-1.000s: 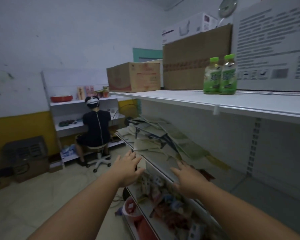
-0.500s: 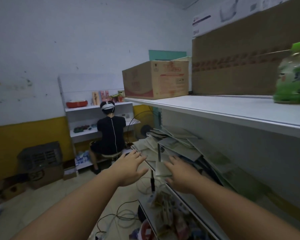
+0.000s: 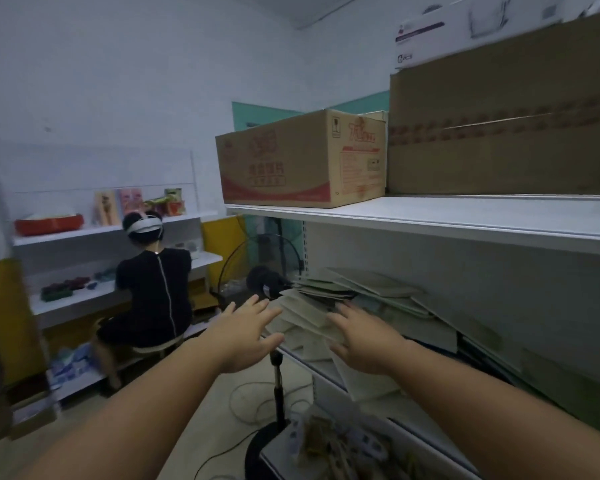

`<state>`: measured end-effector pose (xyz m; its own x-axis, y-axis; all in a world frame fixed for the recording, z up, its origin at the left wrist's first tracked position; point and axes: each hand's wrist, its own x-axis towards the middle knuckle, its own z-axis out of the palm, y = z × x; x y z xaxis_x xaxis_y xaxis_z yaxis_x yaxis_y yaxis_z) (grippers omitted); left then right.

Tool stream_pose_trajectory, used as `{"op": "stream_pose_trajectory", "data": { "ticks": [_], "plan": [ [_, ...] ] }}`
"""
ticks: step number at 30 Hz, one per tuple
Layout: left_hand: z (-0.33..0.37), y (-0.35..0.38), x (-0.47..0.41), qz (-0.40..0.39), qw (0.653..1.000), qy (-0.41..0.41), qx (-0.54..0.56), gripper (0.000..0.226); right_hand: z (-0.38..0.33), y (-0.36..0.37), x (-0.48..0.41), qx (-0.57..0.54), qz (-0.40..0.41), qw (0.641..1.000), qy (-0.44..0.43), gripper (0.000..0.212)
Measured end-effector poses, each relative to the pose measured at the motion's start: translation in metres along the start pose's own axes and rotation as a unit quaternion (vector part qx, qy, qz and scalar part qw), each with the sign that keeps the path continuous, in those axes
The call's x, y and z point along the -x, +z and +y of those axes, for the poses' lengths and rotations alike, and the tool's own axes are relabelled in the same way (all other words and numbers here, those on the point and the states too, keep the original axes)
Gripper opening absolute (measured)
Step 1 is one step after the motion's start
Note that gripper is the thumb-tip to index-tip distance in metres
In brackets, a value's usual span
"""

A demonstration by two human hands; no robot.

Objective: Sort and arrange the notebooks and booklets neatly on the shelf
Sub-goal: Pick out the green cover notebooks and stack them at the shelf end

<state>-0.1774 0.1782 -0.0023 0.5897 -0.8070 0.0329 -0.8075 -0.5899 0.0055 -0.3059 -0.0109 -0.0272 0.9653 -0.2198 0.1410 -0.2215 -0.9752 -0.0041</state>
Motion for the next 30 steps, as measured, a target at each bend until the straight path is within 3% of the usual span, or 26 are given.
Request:
{"op": "stream_pose_trajectory", "data": {
  "ticks": [5,10,13,17,19,22,24,26,28,30],
  "plan": [
    [-0.044,0.006,-0.052,-0.014,0.999,0.009,0.048,0.059,0.002,0.005,-0.024,-0.029,0.012,0.997,0.074,0.058],
    [-0.037,0.023,-0.102,-0.02,0.991,0.097,0.088,0.057,0.036,0.001,-0.054,-0.075,0.079,0.975,0.191,0.057],
    [-0.023,0.025,-0.128,-0.005,0.984,0.143,0.11,0.054,0.06,-0.002,-0.071,-0.074,0.077,0.967,0.231,0.06],
    [-0.02,0.031,-0.162,-0.016,0.961,0.146,0.234,0.033,0.084,0.01,-0.089,-0.125,0.105,0.949,0.268,0.02],
    [-0.02,0.031,-0.173,-0.017,0.937,0.135,0.32,0.028,0.091,0.015,-0.093,-0.101,0.12,0.954,0.256,0.018],
    [-0.017,0.024,-0.185,-0.049,0.852,0.087,0.514,0.026,0.102,0.02,-0.097,-0.045,0.192,0.955,0.221,0.027],
    [-0.014,0.017,-0.196,-0.091,0.768,0.04,0.633,0.019,0.103,0.021,-0.097,-0.044,0.286,0.937,0.194,0.031],
    [-0.011,0.01,-0.21,-0.142,0.674,0.009,0.725,0.027,0.099,0.017,-0.103,-0.023,0.366,0.914,0.171,0.027],
    [-0.007,0.006,-0.226,-0.194,0.567,-0.007,0.801,0.046,0.085,0.015,-0.112,0.005,0.404,0.903,0.145,0.03],
    [-0.002,0.001,-0.24,-0.224,0.494,-0.017,0.84,0.046,0.062,0.016,-0.124,0.003,0.407,0.908,0.099,0.039]
  ]
}}
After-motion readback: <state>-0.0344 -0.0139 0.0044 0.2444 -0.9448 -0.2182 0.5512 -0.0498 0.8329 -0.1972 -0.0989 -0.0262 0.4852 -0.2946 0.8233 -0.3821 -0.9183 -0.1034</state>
